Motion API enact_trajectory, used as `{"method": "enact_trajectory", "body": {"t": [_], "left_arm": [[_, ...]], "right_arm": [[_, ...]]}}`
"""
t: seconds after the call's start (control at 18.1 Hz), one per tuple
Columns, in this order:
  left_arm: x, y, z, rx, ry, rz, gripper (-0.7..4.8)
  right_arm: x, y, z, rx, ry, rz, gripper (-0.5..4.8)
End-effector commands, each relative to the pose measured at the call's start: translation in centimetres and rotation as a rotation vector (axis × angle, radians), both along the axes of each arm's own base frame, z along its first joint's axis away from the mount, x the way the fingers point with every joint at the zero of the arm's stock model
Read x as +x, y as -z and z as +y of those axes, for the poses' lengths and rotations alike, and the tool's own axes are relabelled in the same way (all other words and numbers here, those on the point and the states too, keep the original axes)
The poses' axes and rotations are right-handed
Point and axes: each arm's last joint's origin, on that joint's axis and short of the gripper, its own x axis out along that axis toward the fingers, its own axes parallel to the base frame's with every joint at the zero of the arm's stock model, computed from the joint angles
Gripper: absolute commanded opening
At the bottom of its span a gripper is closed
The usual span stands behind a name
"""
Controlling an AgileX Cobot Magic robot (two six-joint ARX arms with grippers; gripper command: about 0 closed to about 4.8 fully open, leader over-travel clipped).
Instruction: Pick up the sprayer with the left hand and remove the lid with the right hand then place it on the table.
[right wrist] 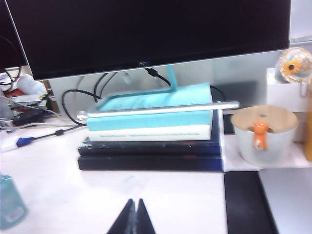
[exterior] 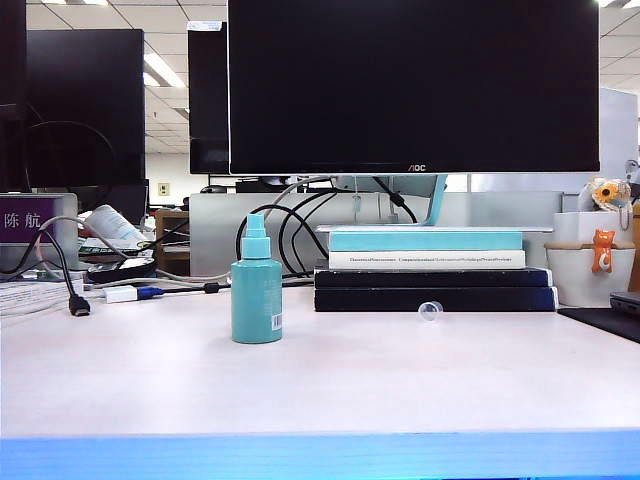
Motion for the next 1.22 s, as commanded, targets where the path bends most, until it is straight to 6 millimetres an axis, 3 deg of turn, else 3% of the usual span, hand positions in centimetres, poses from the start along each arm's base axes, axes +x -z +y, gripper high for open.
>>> {"method": "enact_trajectory", "body": {"t": [0.06,0.22,0.33,0.89,1.22], "left_arm": [[0.2,0.8,0.0,0.01,-0.019,0.018,-0.06],[0.2,1.4,0.0,-0.044,-0.032,0.104,-0.06],[0.2,1.5,0.0,-0.219,-0.045,0.184,-0.05],[0.3,2.2,0.0,-0.216,-0.045,0.203,-0.05],[1.0,2.2,2.1,-0.239,-0.286,0.177,-0.05]], "right_arm": [[0.1,1.2,0.0,-0.022,0.01,0.087,-0.06],[0.2,1.7,0.0,-0.032,0.002,0.129,-0.06],[0.2,1.7,0.0,-0.025,0.011,0.131,-0.06],[0.2,2.4,0.0,-0.036,0.01,0.167,-0.06],[0.3,2.2,-0.3,-0.028,0.049,0.147,-0.06]]}}
